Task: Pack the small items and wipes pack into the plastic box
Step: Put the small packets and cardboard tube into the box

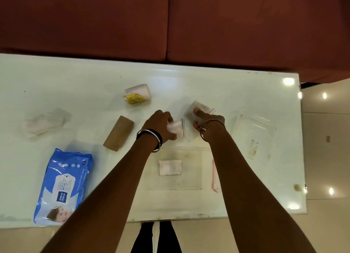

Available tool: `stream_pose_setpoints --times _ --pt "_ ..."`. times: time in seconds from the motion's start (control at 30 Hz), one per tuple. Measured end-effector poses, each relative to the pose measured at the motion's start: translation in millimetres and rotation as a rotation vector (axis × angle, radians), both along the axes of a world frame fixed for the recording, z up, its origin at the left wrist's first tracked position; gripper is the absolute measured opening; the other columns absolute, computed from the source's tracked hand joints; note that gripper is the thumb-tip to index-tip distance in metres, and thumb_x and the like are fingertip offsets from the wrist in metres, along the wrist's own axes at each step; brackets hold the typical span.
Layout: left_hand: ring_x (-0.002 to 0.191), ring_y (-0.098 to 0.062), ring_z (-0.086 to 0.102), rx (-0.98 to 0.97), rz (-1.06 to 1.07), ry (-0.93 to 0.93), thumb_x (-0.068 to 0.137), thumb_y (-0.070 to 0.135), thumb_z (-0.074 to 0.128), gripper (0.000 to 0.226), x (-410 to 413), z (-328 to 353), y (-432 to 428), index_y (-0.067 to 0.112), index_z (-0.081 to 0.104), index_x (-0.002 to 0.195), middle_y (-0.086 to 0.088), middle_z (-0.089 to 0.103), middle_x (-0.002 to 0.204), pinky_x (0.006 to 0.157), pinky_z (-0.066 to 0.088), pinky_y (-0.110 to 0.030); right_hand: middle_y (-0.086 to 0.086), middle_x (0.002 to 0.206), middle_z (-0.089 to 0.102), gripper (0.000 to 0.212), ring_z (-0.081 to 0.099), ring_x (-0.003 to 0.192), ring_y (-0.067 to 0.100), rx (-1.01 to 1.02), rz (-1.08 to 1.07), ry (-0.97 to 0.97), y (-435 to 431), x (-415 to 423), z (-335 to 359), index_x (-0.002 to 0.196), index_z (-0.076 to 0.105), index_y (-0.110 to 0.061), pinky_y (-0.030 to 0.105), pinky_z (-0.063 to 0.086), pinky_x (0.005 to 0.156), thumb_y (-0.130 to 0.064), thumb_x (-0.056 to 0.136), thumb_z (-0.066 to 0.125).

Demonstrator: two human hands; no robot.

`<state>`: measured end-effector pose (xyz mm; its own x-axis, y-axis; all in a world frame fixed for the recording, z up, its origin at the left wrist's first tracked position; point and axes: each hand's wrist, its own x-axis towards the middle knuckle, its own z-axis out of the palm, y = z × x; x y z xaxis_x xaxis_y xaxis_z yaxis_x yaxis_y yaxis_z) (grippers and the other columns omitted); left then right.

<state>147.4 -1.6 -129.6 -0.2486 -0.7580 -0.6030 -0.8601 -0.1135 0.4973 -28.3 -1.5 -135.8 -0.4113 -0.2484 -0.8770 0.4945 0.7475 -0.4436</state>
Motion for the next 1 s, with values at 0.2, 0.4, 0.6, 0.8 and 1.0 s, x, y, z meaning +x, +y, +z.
stream_pose_setpoints --times 0.2,0.4,0.6,0.8,1.0 --pt "0.081 -0.008 0.062 -0.062 0.524 0.353 0.057 0.044 0.087 0.053 36.7 41.0 22.0 0.022 0.061 0.098 0.010 0.065 0.091 0.065 0.049 -0.019 0.012 0.087 0.067 0.029 0.069 0.069 0.024 -0.356 0.029 0.133 21.5 -2.8 40.1 0.092 0.061 -0.007 0.028 0.058 0.062 -0.010 0.074 0.082" --pt "0.084 -0.015 0.065 -0.041 0.854 0.584 0.059 0.042 0.083 0.039 70.8 69.8 68.3 0.031 0.064 0.092 0.005 0.066 0.093 0.064 0.062 -0.038 0.006 0.109 0.069 0.032 0.066 0.109 0.030 -0.604 0.109 0.077 90.0 12.5 91.1 0.107 0.066 -0.019 0.048 0.057 0.085 -0.012 0.078 0.076" --pt "0.087 -0.009 0.071 0.032 1.065 0.705 0.067 0.036 0.076 0.037 95.0 72.9 112.9 0.027 0.067 0.101 0.002 0.071 0.100 0.061 0.057 -0.020 0.011 0.095 0.072 0.030 0.071 0.089 0.025 -0.362 0.385 -0.017 148.5 59.4 74.9 0.105 0.069 -0.002 0.033 0.061 0.071 -0.006 0.076 0.079" --pt "0.100 -0.022 0.066 0.126 1.159 0.725 0.082 0.011 0.069 0.030 109.1 67.2 143.6 0.018 0.065 0.111 -0.008 0.067 0.112 0.070 0.061 -0.026 0.011 0.091 0.070 0.034 0.065 0.082 0.025 -0.031 0.507 0.011 142.1 105.4 24.0 0.101 0.067 -0.007 0.044 0.059 0.085 -0.012 0.072 0.084" --pt "0.099 -0.021 0.069 0.137 1.189 0.700 0.078 0.014 0.073 0.041 117.8 65.4 155.5 0.009 0.063 0.118 -0.011 0.068 0.111 0.076 0.061 -0.035 0.008 0.082 0.068 0.025 0.073 0.088 0.035 0.058 0.533 0.122 120.6 129.9 -1.1 0.073 0.060 -0.020 0.046 0.057 0.089 -0.027 0.071 0.084"
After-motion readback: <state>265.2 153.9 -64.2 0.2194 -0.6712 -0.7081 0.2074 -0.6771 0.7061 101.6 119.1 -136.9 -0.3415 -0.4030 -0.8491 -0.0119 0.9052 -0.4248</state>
